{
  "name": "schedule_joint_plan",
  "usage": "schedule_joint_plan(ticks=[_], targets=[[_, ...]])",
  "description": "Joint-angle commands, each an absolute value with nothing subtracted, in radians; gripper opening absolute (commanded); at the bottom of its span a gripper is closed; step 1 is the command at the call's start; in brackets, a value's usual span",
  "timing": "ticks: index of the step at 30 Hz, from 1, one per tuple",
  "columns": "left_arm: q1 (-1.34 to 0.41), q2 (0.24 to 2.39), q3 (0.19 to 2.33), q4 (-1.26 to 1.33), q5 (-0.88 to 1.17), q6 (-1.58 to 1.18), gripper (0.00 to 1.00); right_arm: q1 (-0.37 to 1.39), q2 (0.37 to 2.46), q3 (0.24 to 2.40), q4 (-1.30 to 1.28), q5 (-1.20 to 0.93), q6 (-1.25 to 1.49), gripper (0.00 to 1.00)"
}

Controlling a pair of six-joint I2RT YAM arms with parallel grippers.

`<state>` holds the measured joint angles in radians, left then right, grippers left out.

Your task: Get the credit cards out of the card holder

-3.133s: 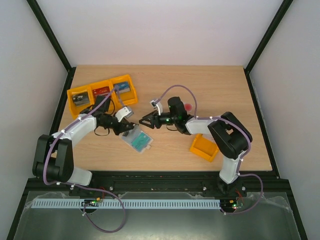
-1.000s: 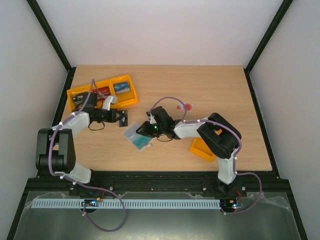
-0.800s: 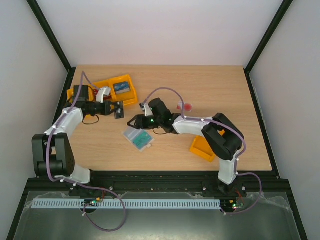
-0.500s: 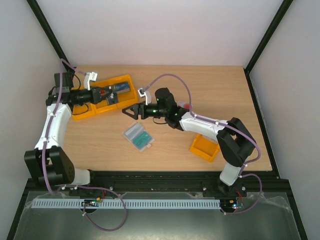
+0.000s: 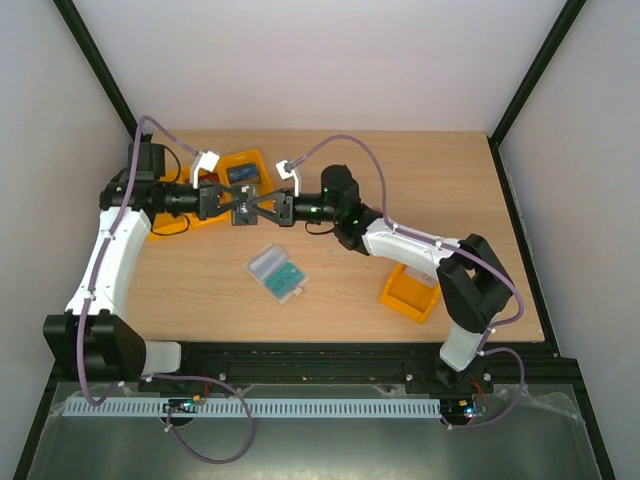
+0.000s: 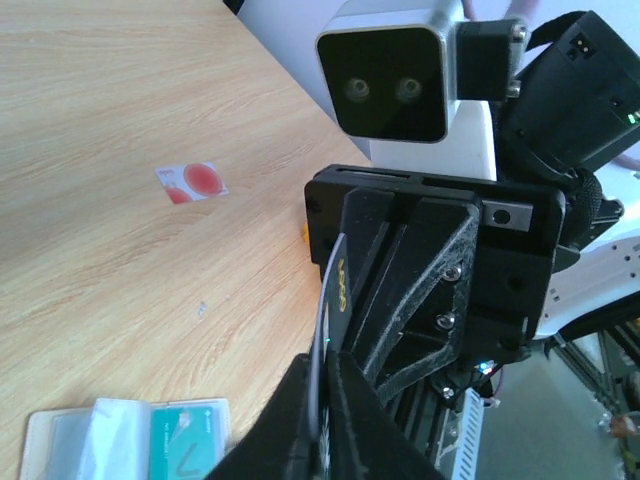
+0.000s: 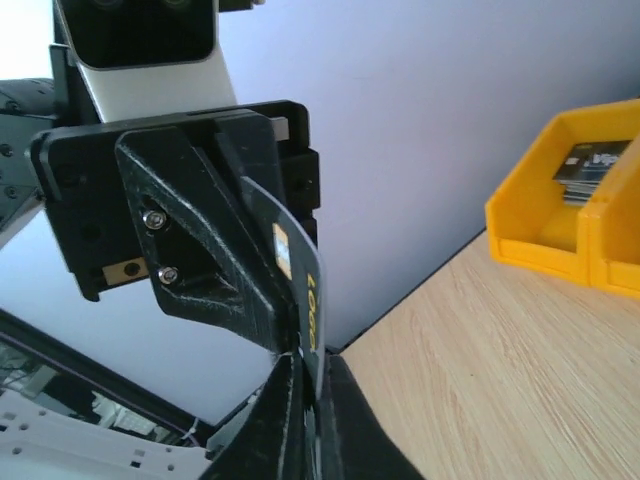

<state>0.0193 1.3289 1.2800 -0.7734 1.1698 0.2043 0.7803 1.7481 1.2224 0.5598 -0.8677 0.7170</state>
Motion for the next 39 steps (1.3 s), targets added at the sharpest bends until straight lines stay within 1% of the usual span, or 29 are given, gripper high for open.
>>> schedule_joint_plan(ticks=[1, 2, 3, 4, 5, 6, 8, 9, 11, 13, 17, 20, 21, 22, 24, 27, 29, 30, 33, 36, 39], targets=[[-0.023, 1.282, 1.302, -0.782, 1.212, 0.148, 0.28, 0.767, 1.713, 1.183, 0.716, -0.902, 0.840, 0.02], [-0.023, 1.274, 1.299, -0.762, 1.186, 0.131, 0.51, 0.757, 1.701, 1.164, 0.732, -0.899, 0.869, 0.02], [-0.022, 1.264, 1.293, -0.747, 1.153, 0.124, 0.69, 0.745, 1.687, 1.140, 0.746, -0.899, 0.896, 0.02], [-0.022, 1.254, 1.289, -0.738, 1.118, 0.127, 0.81, 0.731, 1.672, 1.122, 0.748, -0.900, 0.919, 0.02], [-0.021, 1.244, 1.289, -0.734, 1.073, 0.137, 0.88, 0.718, 1.657, 1.110, 0.727, -0.901, 0.927, 0.02], [-0.021, 1.234, 1.290, -0.734, 1.022, 0.152, 0.90, 0.706, 1.642, 1.105, 0.684, -0.903, 0.915, 0.02], [-0.021, 1.212, 1.304, -0.748, 0.916, 0.202, 0.91, 0.687, 1.609, 1.130, 0.506, -0.902, 0.822, 0.02], [-0.023, 1.201, 1.320, -0.764, 0.867, 0.236, 0.91, 0.679, 1.595, 1.153, 0.350, -0.900, 0.751, 0.02], [-0.025, 1.189, 1.382, -0.804, 0.775, 0.319, 0.91, 0.665, 1.571, 1.216, 0.127, -0.874, 0.595, 0.02], [-0.037, 1.161, 1.413, -0.792, 0.625, 0.371, 0.91, 0.647, 1.557, 1.277, -0.051, -0.855, 0.507, 0.02], [-0.099, 1.081, 1.425, -0.706, 0.341, 0.472, 0.91, 0.638, 1.552, 1.361, -0.234, -0.885, 0.440, 0.02], [-0.198, 0.971, 1.380, -0.632, 0.235, 0.707, 0.91, 0.638, 1.538, 1.396, -0.278, -0.915, 0.456, 0.02], [-0.231, 0.920, 1.354, -0.612, 0.243, 0.814, 0.92, 0.638, 1.526, 1.394, -0.280, -0.925, 0.464, 0.02], [-0.252, 0.859, 1.327, -0.599, 0.293, 0.935, 0.92, 0.640, 1.512, 1.387, -0.275, -0.921, 0.474, 0.02], [-0.262, 0.715, 1.227, -0.556, 0.469, 1.193, 0.93, 0.658, 1.472, 1.366, -0.269, -0.875, 0.483, 0.02], [-0.262, 0.479, 0.946, -0.329, 0.672, 1.513, 0.95, 0.696, 1.410, 1.318, -0.216, -0.880, 0.512, 0.02], [-0.261, 0.370, 0.758, -0.213, 0.712, 1.795, 0.95, 0.716, 1.377, 1.292, -0.180, -0.885, 0.545, 0.02], [-0.262, 0.335, 0.689, -0.149, 0.722, 1.882, 0.95, 0.727, 1.362, 1.280, -0.166, -0.880, 0.558, 0.02], [-0.262, 0.306, 0.591, -0.004, 0.781, 1.983, 0.95, 0.786, 1.340, 1.260, -0.146, -0.859, 0.582, 0.02], [-0.263, 0.311, 0.563, 0.004, 0.779, 2.086, 0.94, 0.834, 1.344, 1.256, -0.126, -0.851, 0.604, 0.02], [-0.263, 0.323, 0.565, -0.027, 0.743, 2.127, 0.91, 0.871, 1.361, 1.264, -0.092, -0.850, 0.625, 0.02]])
